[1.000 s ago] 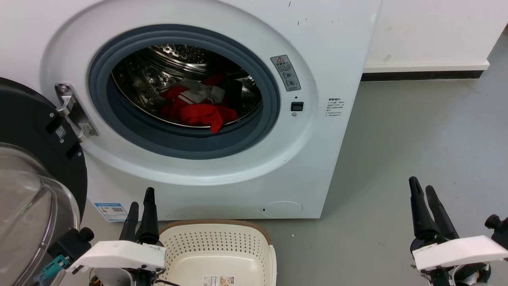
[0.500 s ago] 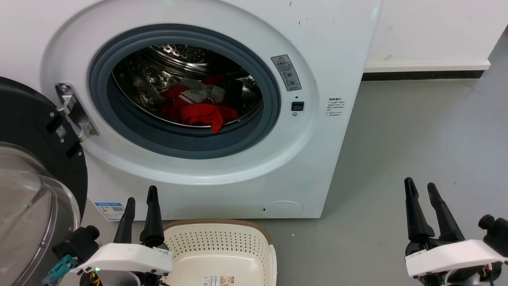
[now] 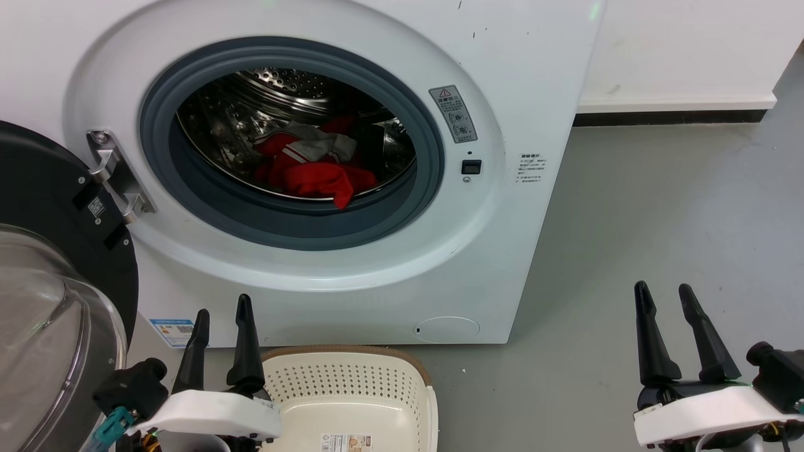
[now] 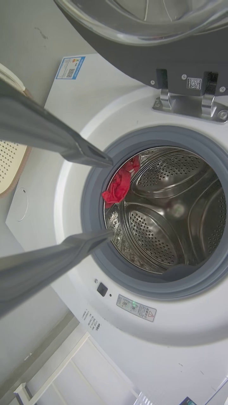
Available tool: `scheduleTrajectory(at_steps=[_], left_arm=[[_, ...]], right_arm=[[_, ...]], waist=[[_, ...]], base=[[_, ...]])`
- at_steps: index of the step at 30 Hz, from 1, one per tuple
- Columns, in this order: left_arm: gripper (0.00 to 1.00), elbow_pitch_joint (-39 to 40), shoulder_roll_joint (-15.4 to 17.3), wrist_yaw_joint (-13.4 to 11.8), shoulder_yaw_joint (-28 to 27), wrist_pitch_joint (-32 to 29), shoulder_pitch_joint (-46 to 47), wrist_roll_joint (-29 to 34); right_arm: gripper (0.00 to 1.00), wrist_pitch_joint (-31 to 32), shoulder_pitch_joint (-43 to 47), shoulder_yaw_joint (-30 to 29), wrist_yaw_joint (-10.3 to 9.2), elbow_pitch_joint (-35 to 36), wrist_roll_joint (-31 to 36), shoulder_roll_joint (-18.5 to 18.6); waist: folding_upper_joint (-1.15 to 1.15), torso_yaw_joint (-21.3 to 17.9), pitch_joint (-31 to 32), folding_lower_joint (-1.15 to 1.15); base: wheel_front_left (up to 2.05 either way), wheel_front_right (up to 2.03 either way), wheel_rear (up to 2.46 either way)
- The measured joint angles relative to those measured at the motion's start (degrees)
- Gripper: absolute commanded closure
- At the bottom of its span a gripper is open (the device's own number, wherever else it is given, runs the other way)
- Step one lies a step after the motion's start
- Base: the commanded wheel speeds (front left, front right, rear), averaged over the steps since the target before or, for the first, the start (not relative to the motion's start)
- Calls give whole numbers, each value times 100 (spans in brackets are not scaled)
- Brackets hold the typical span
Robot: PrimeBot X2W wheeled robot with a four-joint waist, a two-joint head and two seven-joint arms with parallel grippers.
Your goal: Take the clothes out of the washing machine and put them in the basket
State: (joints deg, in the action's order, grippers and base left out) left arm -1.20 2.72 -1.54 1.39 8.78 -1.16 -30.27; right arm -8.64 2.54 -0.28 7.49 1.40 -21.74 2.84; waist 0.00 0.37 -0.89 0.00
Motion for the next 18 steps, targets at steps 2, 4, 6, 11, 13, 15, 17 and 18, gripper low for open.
scheduleTrajectory(at_steps=[2, 4, 6, 11, 13, 15, 17, 18], left_arm=[[0, 18, 1, -1, 7, 14, -17, 110], [0, 38, 1, -5, 15, 54, -36, 222], [0, 55, 1, -5, 25, 78, -67, 334], [0, 89, 2, -15, 40, 149, -88, 584], [0, 101, 2, -15, 48, 176, -93, 690], [0, 111, 2, -15, 54, 201, -97, 775], [0, 115, 3, -15, 60, 222, -107, 871], [0, 120, 3, -15, 65, 238, -117, 924]], right_arm=[[0, -36, 19, 12, 0, 27, 119, 0], [0, -62, 23, 16, 0, 56, 250, 0], [0, -93, 44, 21, 1, 85, 348, 0], [0, -154, 105, 27, 1, 146, 605, 1], [0, -193, 106, 37, 1, 179, 706, 1], [0, -203, 118, 48, 1, 207, 816, 1], [0, -233, 141, 57, 1, 224, 946, 1], [0, -253, 149, 62, 1, 236, 996, 1]], waist=[[0, 4, -4, 0], [0, 7, -7, 0], [0, 9, -10, 0], [0, 12, -24, 0], [0, 14, -28, 0], [0, 16, -32, 0], [0, 18, -34, 0], [0, 18, -35, 0]], base=[[0, 0, 0], [0, 0, 0], [0, 0, 0], [0, 0, 0], [0, 0, 0], [0, 0, 0], [0, 0, 0], [0, 0, 0]])
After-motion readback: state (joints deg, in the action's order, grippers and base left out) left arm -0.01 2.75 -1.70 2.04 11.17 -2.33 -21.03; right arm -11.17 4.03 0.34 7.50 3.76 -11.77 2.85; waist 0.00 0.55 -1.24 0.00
